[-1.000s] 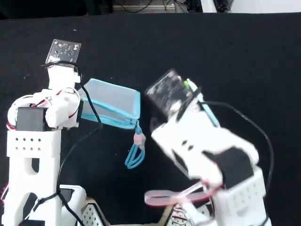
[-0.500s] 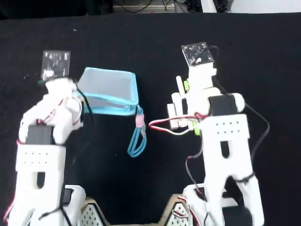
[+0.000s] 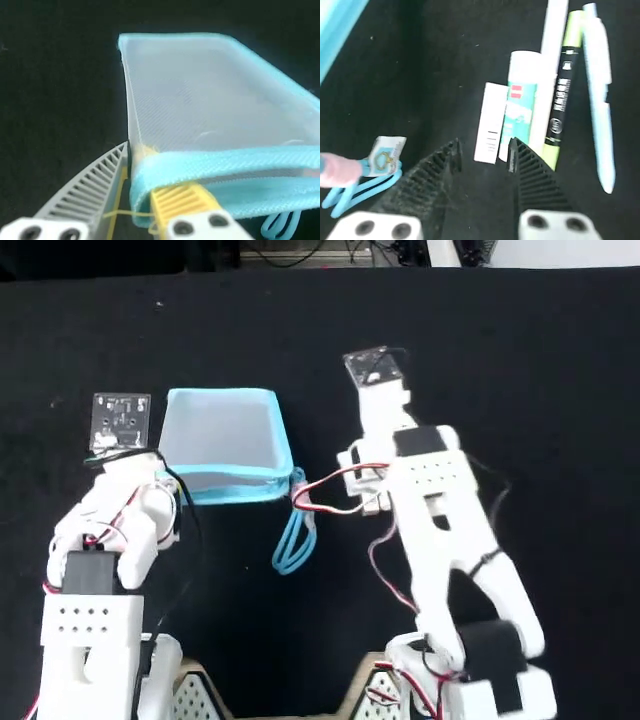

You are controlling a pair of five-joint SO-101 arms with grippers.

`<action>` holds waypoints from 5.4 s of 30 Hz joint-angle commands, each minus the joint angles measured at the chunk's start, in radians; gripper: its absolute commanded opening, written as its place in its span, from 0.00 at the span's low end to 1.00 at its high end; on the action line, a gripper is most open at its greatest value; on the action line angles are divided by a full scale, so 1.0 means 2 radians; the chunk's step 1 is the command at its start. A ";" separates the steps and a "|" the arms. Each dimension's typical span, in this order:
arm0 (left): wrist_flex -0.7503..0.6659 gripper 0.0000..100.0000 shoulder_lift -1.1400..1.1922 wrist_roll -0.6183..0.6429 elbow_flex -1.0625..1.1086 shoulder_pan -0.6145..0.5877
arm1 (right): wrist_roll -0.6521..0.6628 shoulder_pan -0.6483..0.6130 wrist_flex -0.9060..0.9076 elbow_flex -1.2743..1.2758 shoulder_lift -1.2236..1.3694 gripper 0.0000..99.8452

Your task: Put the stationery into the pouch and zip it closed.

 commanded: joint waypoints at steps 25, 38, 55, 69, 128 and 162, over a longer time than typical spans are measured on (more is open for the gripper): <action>-0.010 0.03 -0.013 0.060 0.012 0.002 | -0.001 0.051 -0.108 -0.099 0.229 0.09; -0.029 0.03 -0.013 0.060 0.033 0.002 | 0.033 0.091 0.126 -0.115 0.099 0.01; -0.028 0.03 -0.013 0.060 0.033 0.003 | 0.277 0.390 0.027 0.075 0.001 0.02; -0.029 0.03 -0.013 0.060 0.040 0.002 | 0.371 0.410 0.064 0.075 -0.002 0.18; -0.029 0.03 -0.013 0.060 0.048 0.001 | 0.374 0.409 -0.030 0.127 0.001 0.05; -0.029 0.03 -0.014 0.060 0.048 0.001 | 0.437 0.366 0.021 0.136 0.002 0.20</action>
